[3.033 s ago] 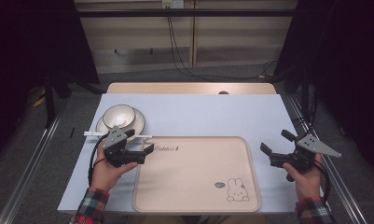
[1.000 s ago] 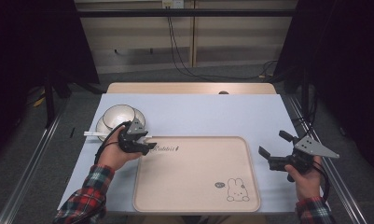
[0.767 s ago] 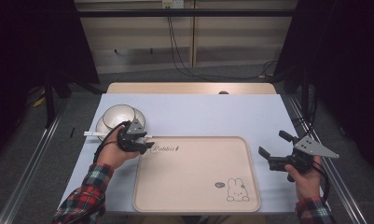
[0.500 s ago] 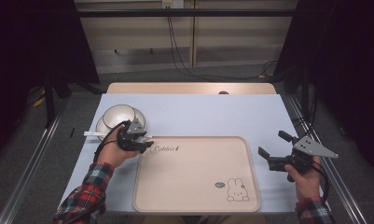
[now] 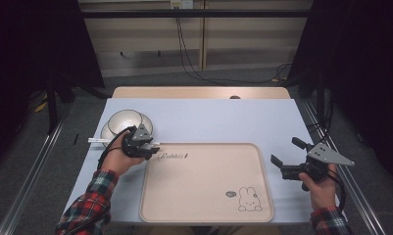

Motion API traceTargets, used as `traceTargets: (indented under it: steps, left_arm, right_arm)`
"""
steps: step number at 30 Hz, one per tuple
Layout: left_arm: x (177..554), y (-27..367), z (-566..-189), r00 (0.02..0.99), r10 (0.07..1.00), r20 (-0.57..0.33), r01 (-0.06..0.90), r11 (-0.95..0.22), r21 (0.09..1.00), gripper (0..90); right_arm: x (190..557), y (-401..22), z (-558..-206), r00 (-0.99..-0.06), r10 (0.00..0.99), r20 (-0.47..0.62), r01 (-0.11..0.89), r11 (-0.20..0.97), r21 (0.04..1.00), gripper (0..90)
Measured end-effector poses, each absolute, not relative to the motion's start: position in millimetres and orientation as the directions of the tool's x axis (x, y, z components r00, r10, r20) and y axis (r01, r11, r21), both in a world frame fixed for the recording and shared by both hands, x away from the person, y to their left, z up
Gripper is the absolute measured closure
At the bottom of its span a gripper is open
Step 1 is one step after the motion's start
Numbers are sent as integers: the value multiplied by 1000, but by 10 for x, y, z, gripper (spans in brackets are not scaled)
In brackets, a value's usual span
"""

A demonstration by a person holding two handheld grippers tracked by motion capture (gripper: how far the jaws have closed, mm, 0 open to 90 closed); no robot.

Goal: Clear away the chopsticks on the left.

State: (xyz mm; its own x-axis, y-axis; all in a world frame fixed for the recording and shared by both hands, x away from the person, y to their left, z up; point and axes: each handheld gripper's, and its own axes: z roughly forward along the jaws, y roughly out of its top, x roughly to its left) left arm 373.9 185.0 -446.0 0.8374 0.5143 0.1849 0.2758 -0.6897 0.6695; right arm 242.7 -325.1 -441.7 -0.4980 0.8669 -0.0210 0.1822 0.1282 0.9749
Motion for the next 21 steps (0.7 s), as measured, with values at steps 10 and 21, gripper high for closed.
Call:
traceTargets:
  steps: [10, 21]
  left_arm:
    - [3726, 1872, -4483, 838, 514, 184, 280, -694, 663, 536]
    - [3738, 1887, -4484, 844, 494, 210, 255, -714, 652, 582]
  right_arm:
    - [2433, -3253, -4423, -501, 865, -25, 181, 133, 974, 0]
    - [2436, -3247, -4426, -507, 862, -25, 182, 135, 974, 0]
